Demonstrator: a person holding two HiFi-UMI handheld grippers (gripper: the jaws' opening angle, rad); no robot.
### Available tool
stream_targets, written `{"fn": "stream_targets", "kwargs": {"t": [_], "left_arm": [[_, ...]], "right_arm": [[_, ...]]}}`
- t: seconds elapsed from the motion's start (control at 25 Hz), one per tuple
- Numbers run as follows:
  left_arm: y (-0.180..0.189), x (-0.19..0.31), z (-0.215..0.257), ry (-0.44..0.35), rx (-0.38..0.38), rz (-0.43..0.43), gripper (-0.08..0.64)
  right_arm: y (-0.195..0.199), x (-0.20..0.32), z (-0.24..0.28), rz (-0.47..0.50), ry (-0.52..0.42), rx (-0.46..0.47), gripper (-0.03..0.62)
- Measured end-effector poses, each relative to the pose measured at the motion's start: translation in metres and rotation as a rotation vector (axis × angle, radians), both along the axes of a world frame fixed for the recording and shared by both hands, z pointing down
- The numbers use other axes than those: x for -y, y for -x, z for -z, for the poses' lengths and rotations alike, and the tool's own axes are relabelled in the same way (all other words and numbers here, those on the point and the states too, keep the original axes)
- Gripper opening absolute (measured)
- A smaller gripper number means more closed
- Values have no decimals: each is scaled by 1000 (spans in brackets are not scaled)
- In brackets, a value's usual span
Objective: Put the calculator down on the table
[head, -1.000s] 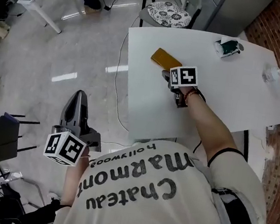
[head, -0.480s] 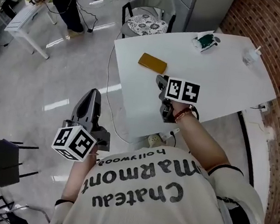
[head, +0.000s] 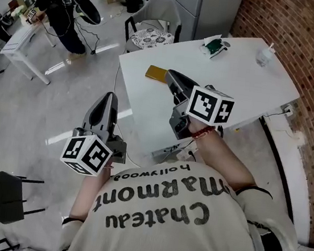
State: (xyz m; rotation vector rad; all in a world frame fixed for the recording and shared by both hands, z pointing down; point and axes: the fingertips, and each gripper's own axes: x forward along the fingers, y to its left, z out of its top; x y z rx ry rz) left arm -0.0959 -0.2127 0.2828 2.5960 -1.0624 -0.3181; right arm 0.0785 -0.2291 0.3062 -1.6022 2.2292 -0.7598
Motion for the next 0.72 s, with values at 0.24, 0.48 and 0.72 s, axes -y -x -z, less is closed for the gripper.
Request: {"fn": "stream_targets", "kwargs": {"t": [0.24, 0.48, 0.72], "left_arm": [[-28, -12, 16, -66, 4, 12, 2], [-56, -25, 23, -63, -13, 46, 2], [-79, -44, 26, -50, -14, 89, 2]], "right_arm": [[-16, -26, 45, 18, -199, -81, -8], [-51, -36, 63, -5, -256, -229, -6], [-76, -52, 59, 36, -237, -243, -6]]}}
